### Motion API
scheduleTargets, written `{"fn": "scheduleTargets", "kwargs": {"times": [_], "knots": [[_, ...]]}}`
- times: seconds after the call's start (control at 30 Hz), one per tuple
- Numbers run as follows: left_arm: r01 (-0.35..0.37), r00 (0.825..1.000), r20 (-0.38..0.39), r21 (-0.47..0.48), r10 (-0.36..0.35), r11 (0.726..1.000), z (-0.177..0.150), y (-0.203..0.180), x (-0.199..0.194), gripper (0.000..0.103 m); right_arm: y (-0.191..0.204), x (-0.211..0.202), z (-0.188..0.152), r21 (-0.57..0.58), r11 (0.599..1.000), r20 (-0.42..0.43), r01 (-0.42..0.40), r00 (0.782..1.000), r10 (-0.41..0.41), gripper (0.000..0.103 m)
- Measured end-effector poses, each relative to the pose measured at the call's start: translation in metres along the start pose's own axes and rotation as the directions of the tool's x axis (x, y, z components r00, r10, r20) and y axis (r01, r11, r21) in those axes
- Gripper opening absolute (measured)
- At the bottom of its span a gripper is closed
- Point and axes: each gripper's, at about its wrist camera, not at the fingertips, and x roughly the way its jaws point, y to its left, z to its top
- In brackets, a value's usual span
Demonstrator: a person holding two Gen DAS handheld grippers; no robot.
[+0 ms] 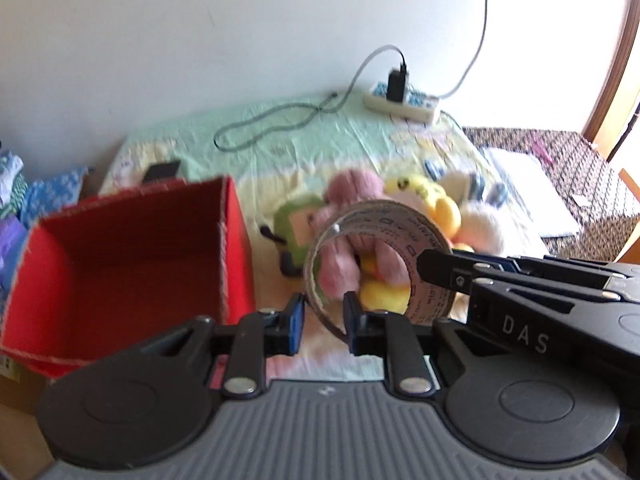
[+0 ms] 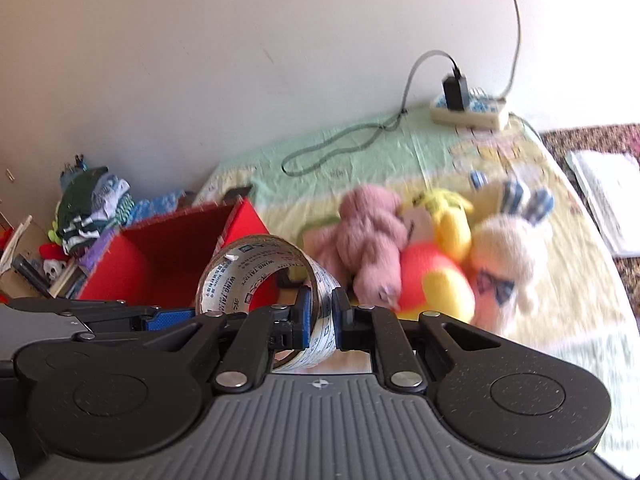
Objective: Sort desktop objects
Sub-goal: 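Carry the brown tape in the left tool while the right carries clear tape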
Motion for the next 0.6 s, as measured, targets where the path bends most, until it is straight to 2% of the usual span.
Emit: {"fn": "scheduleTargets", "kwargs": {"times": [0.17,0.33,0.43,0.6], "knots": [[-0.047,0.997,0.061,-0.004,0.047,0.999,0.022,0.037,-0.019,0.018,0.029,0.014,0.028,-0.025,0.998,0.040,-0.051,0.998,0.052,0.012],[-0.099,0.988,0.118,-0.016,0.101,0.995,0.037,0.100,-0.038,0.017,0.076,0.043,0.046,-0.047,0.993,0.030,-0.106,0.994,0.108,0.012],[-0.112,0.989,0.093,-0.041,0.115,0.993,0.038,0.143,-0.028,0.017,0.104,0.068,0.050,-0.060,0.990,0.006,-0.124,0.992,0.124,0.012],[-0.127,0.992,0.014,-0.058,0.128,0.990,0.026,0.197,0.008,0.017,0.139,0.123,0.043,-0.036,0.990,-0.111,-0.135,0.985,0.130,0.012]]}}
